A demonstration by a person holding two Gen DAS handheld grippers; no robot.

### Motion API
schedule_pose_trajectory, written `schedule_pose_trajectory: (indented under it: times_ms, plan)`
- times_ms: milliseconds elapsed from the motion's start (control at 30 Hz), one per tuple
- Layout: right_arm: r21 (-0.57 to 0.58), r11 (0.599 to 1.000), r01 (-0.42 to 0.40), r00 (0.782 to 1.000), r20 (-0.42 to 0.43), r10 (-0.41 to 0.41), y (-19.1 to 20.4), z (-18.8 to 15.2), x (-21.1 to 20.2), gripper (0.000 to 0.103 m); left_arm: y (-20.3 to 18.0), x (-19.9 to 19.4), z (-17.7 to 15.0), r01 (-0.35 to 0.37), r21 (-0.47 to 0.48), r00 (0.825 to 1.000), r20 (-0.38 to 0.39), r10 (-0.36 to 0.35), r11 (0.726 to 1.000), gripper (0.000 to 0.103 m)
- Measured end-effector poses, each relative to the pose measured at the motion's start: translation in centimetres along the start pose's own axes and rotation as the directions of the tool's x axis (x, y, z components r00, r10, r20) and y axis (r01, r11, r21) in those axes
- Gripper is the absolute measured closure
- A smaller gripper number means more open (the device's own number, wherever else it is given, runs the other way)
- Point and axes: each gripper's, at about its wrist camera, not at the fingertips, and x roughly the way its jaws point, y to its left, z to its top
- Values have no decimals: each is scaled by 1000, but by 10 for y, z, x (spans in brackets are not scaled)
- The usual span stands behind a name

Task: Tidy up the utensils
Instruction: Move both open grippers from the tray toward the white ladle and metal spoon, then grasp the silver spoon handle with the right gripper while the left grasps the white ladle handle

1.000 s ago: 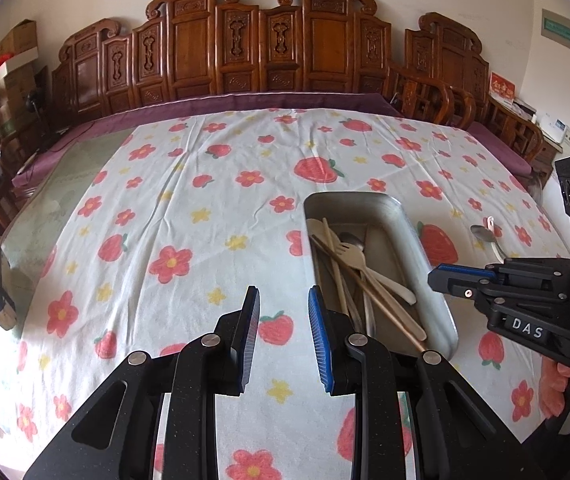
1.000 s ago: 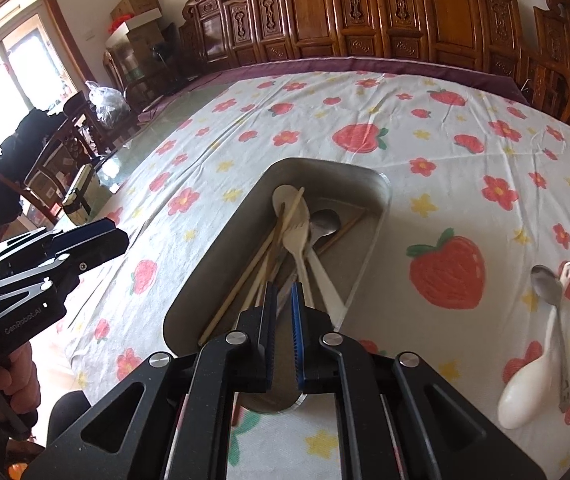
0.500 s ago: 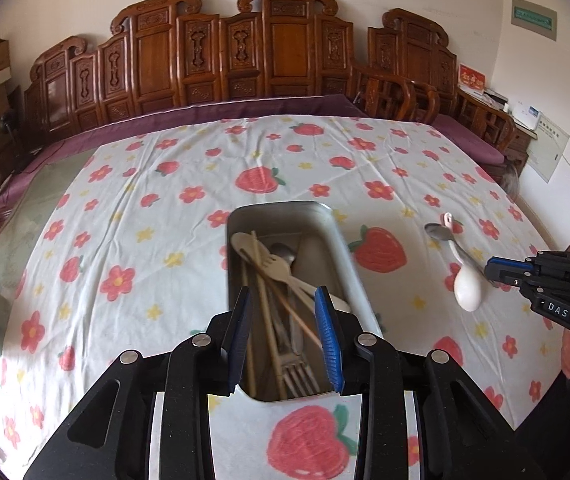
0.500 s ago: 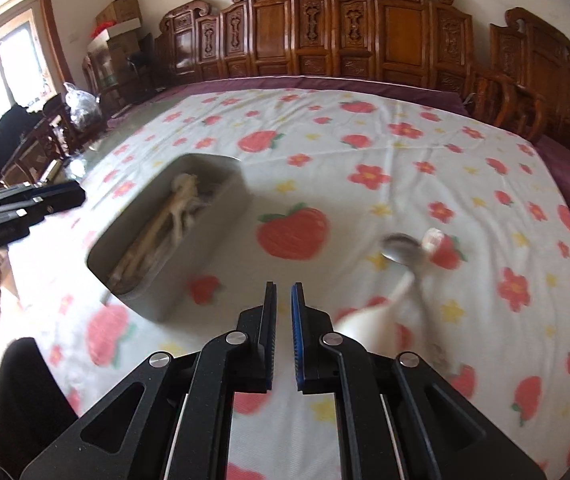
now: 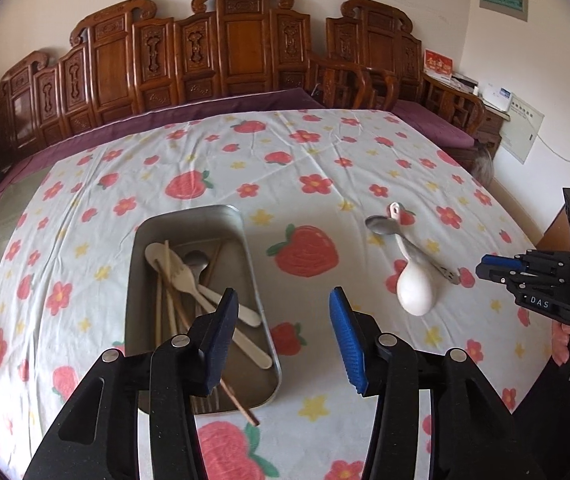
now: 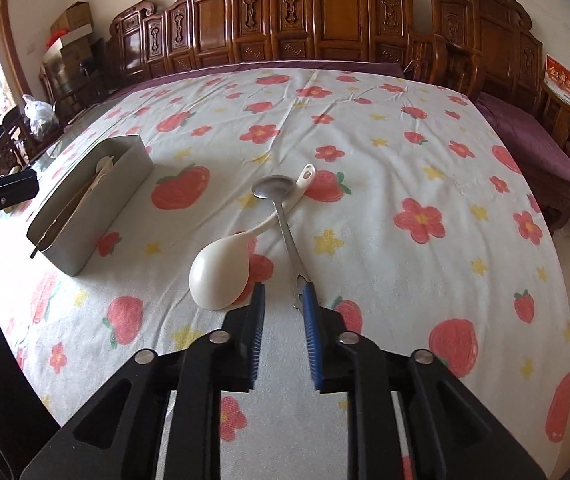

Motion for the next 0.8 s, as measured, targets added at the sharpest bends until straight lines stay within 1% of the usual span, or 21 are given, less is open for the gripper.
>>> schedule_pose_trajectory:
  times_ms: [200, 333, 433, 533, 633, 800]
  plan:
    - [-28, 1000, -7, 1000, 8, 7, 4, 2, 0, 81, -3, 2, 9, -7, 2, 1000, -12, 7, 1000, 58]
    - [-52, 999, -10, 1000, -6, 9, 3, 9, 13, 81, -9, 10, 17, -6, 1, 1000, -15, 6, 1000, 58]
    - [-66, 998, -5, 1000, -24, 3, 1, 19, 27, 81, -15, 21, 22, -1, -1, 1000, -20, 1, 1000, 58]
    - [-63, 998, -18, 999, -50, 15, -3, 30, 44, 81, -22, 34, 25, -1, 3, 1000, -28, 1, 1000, 58]
    - [-70, 997, -15, 998, -69, 10, -4, 36, 57, 81, -25, 49, 26, 3, -2, 999, -43, -3, 1000, 58]
    - [-63, 997, -34, 996, -90, 28, -7, 41, 73, 81, -28, 69, 30, 18, -3, 998, -53, -18, 1000, 58]
